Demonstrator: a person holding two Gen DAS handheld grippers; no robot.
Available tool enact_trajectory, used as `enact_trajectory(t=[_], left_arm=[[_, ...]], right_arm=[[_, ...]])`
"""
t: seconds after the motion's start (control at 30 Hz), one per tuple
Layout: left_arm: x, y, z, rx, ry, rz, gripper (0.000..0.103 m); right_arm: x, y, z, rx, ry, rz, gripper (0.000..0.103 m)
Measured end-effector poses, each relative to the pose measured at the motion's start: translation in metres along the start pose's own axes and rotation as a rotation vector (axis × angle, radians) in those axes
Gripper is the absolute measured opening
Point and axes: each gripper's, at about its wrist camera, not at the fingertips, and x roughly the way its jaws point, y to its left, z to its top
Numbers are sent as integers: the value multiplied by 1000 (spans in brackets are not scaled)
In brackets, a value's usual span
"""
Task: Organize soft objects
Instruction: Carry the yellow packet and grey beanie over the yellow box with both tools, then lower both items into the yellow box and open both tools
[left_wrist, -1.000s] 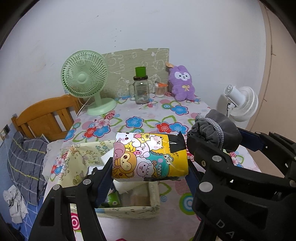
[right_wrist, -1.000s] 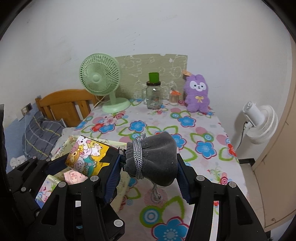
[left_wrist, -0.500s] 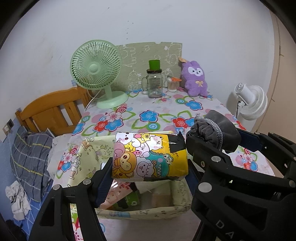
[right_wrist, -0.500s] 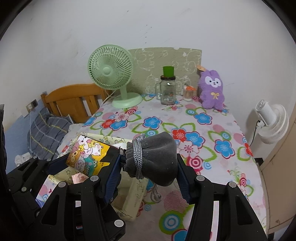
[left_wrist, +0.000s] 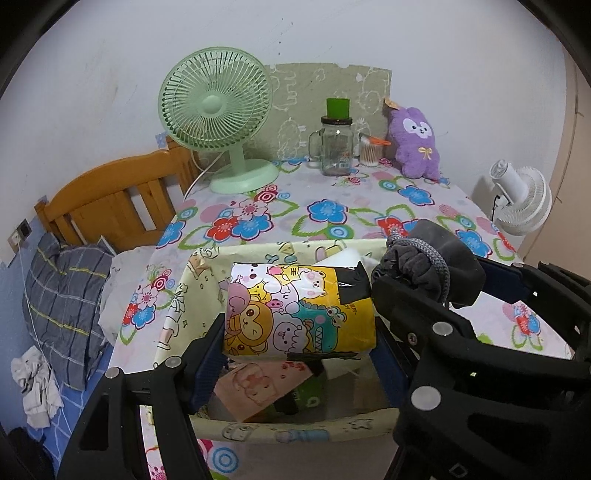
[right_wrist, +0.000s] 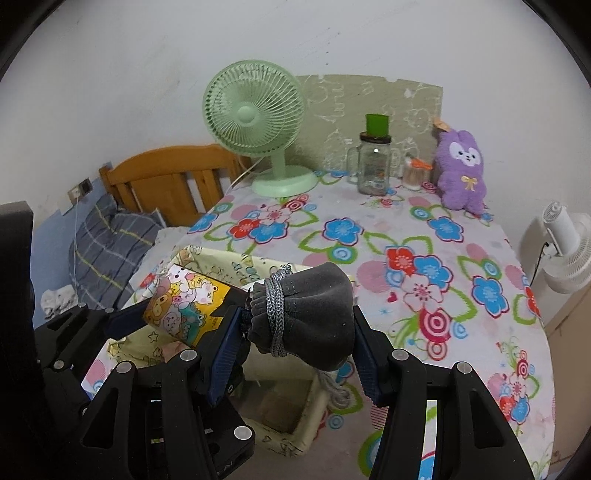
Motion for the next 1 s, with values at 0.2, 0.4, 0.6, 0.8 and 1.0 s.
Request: enact_trajectory(t=[0.2, 0.4, 0.6, 0.8, 1.0], left_arm=[[14, 14, 0, -9, 21, -4, 75], [28, 26, -2, -15, 40, 5, 76], [36, 32, -5, -6, 58, -7, 78], [39, 33, -12, 0, 80, -13, 93], [33, 28, -21, 11, 85, -30, 96]], right_arm=[[13, 10, 1, -19, 22, 12, 60], [25, 18, 2, -31, 37, 22, 60], [33, 21, 0, -38, 51, 31, 60], [38, 24, -5, -47, 66, 33, 60], [39, 28, -11, -54, 76, 36, 60]])
